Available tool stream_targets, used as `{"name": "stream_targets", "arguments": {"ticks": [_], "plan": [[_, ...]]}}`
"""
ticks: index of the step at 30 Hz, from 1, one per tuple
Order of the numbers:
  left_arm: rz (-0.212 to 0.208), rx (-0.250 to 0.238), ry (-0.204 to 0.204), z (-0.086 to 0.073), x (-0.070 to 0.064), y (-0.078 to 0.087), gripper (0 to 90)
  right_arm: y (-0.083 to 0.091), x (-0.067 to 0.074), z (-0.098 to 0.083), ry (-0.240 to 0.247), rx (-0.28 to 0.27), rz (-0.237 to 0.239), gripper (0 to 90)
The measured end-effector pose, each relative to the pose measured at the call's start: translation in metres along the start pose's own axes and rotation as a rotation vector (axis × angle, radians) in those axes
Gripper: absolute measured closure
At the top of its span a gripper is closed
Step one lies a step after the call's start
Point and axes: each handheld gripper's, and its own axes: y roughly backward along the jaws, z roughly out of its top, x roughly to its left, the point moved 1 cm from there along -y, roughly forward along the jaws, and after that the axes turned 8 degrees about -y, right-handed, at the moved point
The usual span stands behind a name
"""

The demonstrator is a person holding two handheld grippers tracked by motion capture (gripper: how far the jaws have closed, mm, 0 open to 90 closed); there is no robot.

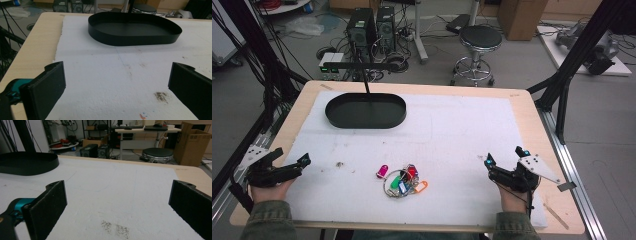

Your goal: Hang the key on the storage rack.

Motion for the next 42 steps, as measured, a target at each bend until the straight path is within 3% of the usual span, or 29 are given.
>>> {"name": "stream_targets", "arguments": {"ticks": [11,26,31,42], "plan": [[-0.032,-0.002,0.005,0.002,-0.002,0.0,1.7,-0.001,0.0,0.0,0.003,0.005,0.008,0.5],[-0.08,0.009,-0.029,0.01,-0.013,-0.004,1.7,-0.002,0.0,-0.001,0.003,0.015,0.018,0.5],[-0.109,-0.002,-0.012,0.012,-0.016,-0.004,1.7,-0.002,0.0,-0.001,0.002,0.015,0.018,0.5],[-0.139,0.016,-0.072,0.019,-0.032,-0.008,1.7,-0.002,0.0,-0.001,-0.005,0.019,0.024,0.5]]}}
